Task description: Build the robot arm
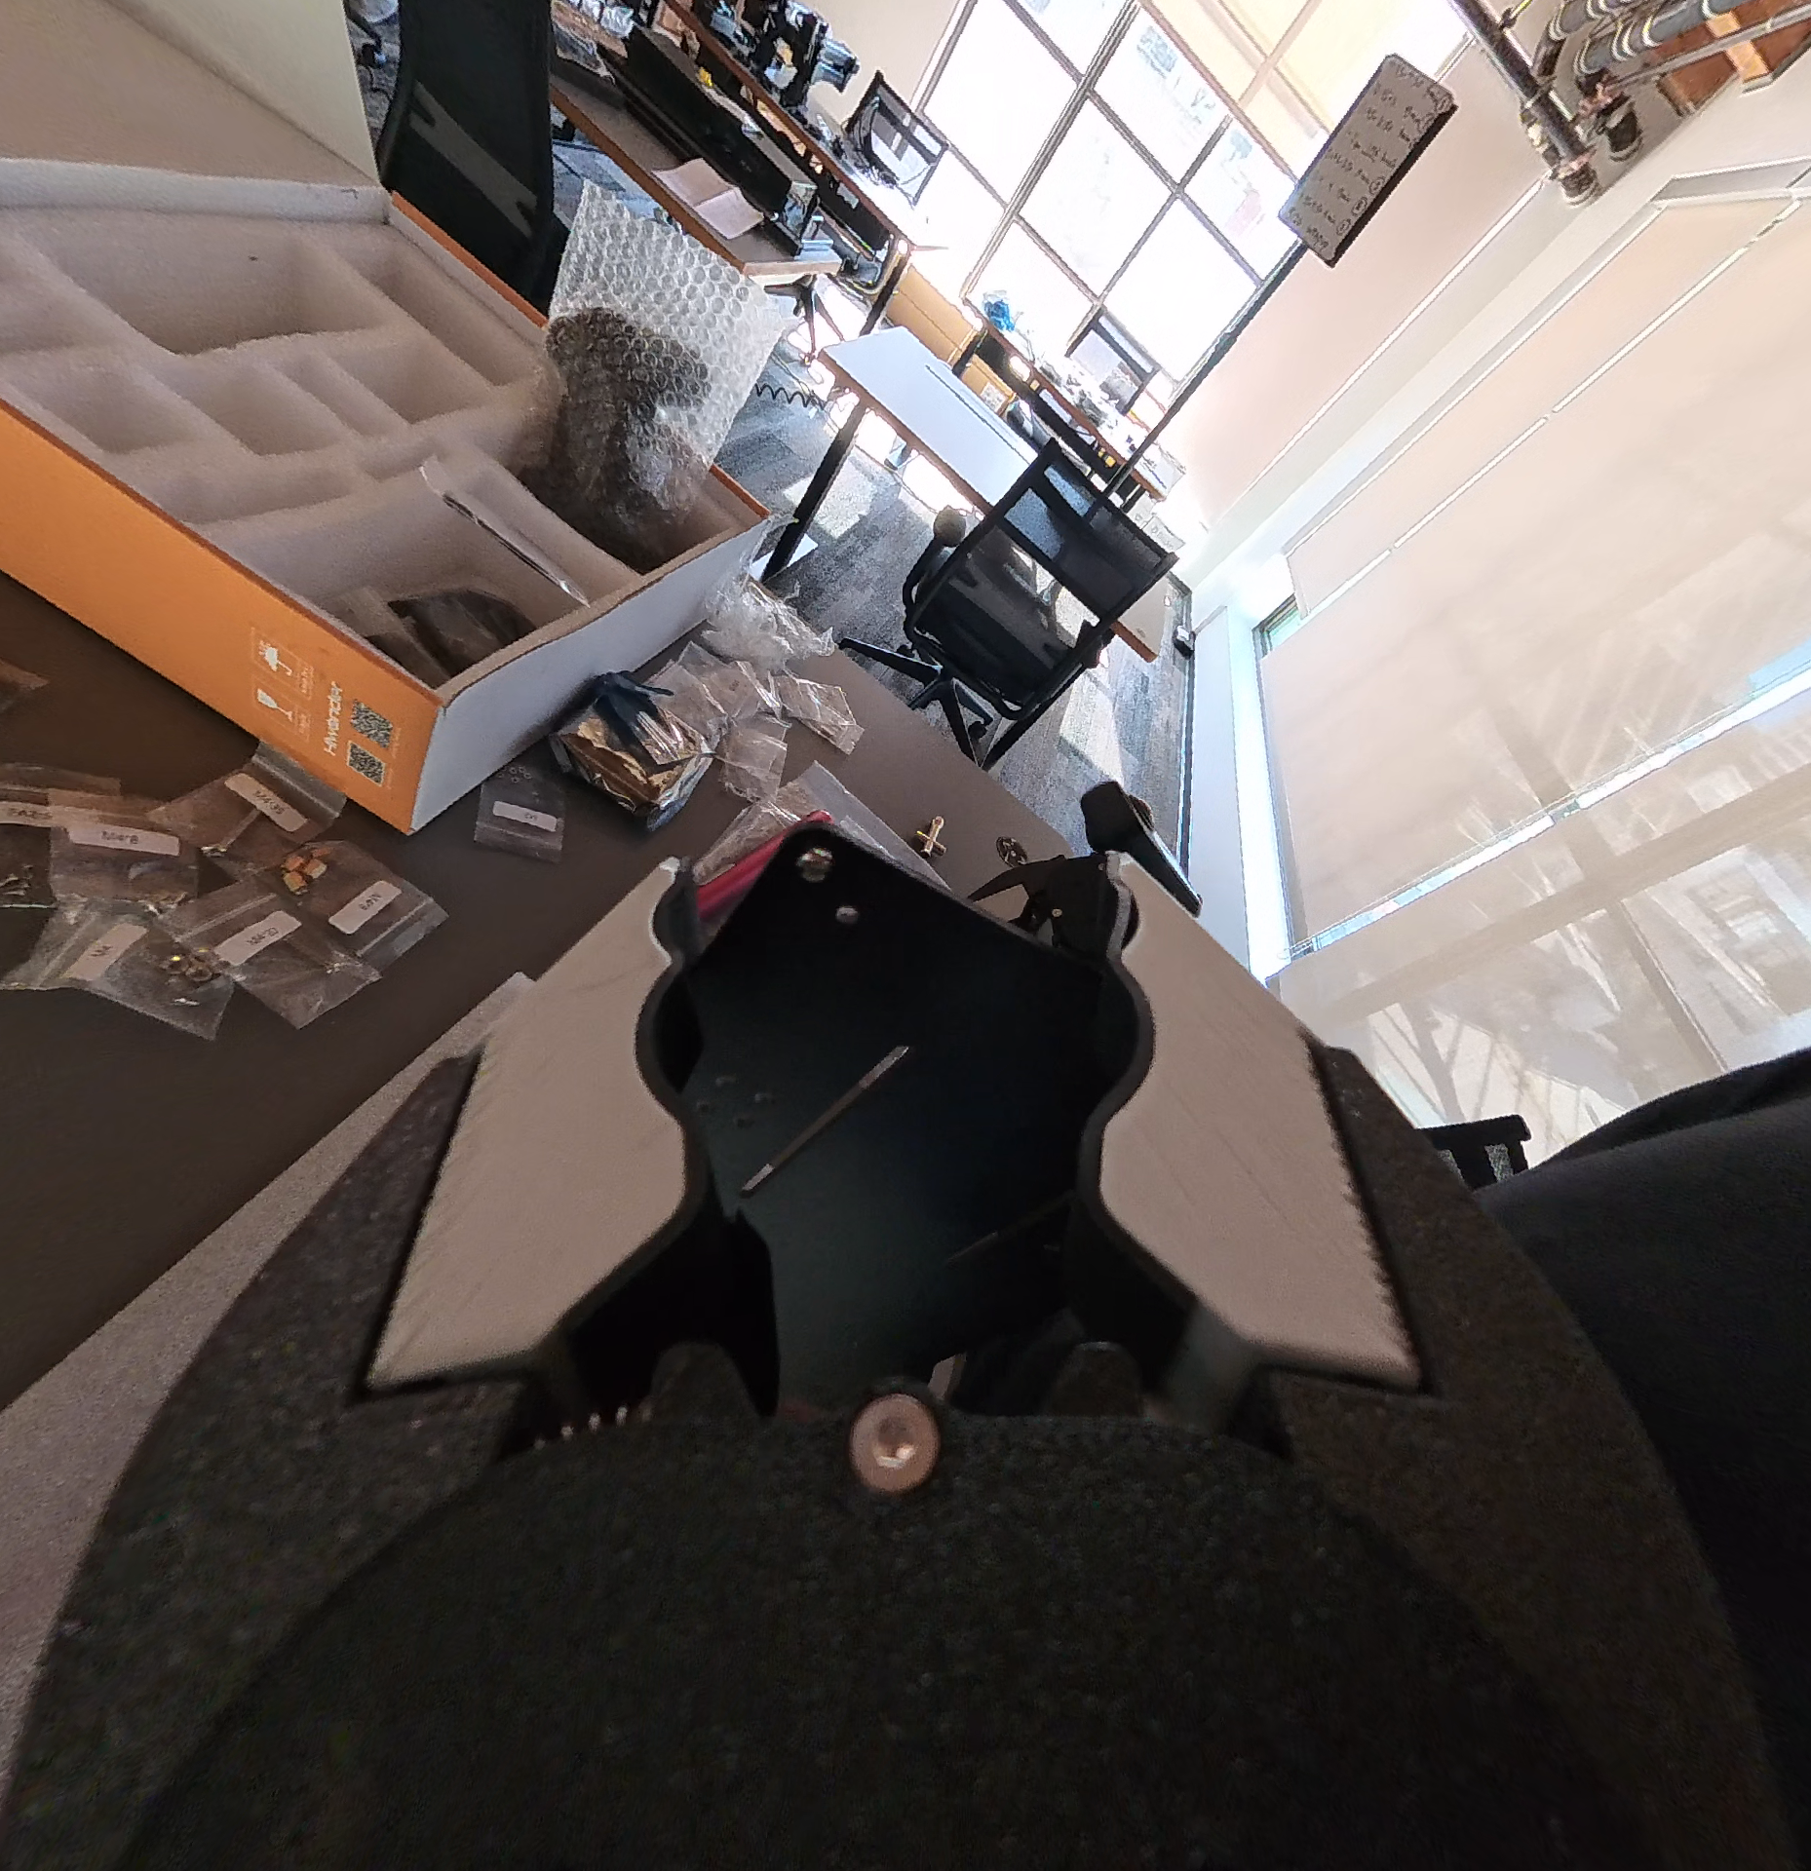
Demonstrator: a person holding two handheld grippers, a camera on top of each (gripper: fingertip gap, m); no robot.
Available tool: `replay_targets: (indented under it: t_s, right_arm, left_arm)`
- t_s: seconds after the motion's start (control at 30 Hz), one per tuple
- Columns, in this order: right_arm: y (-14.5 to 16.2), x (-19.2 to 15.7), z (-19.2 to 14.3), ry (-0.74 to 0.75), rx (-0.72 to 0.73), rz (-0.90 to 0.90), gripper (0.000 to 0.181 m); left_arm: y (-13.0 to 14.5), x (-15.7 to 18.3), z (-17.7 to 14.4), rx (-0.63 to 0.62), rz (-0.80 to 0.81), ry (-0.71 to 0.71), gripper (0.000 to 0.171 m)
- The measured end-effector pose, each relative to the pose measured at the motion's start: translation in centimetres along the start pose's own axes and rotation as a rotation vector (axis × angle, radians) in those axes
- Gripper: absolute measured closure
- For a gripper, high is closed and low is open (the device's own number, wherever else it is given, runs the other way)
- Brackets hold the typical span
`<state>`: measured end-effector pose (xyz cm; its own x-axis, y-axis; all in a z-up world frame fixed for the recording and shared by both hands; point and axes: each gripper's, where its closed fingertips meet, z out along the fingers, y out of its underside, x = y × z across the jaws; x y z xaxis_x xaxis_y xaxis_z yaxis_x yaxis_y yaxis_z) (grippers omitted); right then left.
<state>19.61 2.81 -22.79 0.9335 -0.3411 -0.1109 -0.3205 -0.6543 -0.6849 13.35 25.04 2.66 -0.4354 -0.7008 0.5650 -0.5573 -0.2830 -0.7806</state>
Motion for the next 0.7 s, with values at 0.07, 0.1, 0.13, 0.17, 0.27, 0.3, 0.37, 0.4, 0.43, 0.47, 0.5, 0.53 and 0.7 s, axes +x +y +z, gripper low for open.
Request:
replay_targets:
  t_s: [0.07,0.1,0.13,0.17,0.27,0.3,0.37,0.4,0.43,0.47,0.5,0.53,0.7]
  right_arm:
    - [0.1,0.1,0.1,0.019,-0.011,-0.013,0.172]
    - [0.1,0.2,0.1,0.03,-0.008,-0.021,0.175]
    - [0.1,0.2,0.1,0.033,-0.004,-0.021,0.175]
    - [0.1,0.2,0.1,0.034,0.005,-0.013,0.175]
    - [-0.3,0.7,-0.6,0.054,0.056,-0.009,0.176]
    - [-0.7,0.8,-1.2,0.068,0.082,-0.024,0.176]
    - [-2.6,0.7,-2.7,0.098,0.162,-0.081,0.176]
    - [-4.3,0.2,-3.6,0.105,0.224,-0.135,0.177]
    - [-6.3,-0.7,-4.5,0.105,0.288,-0.197,0.177]
    - [-8.2,-1.5,-5.3,0.107,0.339,-0.255,0.176]
    - [-10.2,-2.4,-5.9,0.103,0.382,-0.309,0.176]
    - [-12.2,-3.4,-6.5,0.09,0.425,-0.364,0.176]
    - [-20.9,-7.6,-7.6,-0.039,0.576,-0.571,0.176]
  left_arm:
    - [0.0,0.0,0.0,0.001,-0.001,0.0,0.093]
    - [0.0,0.0,0.0,0.001,0.0,0.0,0.093]
    - [0.0,0.1,0.0,0.0,0.001,0.0,0.093]
    - [0.0,0.1,0.0,-0.002,0.003,0.001,0.093]
    - [0.1,0.2,0.2,-0.008,0.008,0.002,0.093]
    - [0.1,0.3,0.2,-0.01,0.009,0.002,0.093]
    - [0.1,0.2,0.3,-0.013,0.009,0.0,0.094]
    - [0.1,0.3,0.4,-0.016,0.01,0.0,0.094]
    - [0.1,0.3,0.4,-0.018,0.012,0.0,0.094]
    - [0.1,0.3,0.5,-0.019,0.013,0.001,0.094]
    - [0.2,0.4,0.5,-0.019,0.016,0.002,0.094]
    - [0.2,0.5,0.6,-0.02,0.019,0.005,0.093]
    - [0.3,0.9,0.7,-0.024,0.038,0.02,0.093]
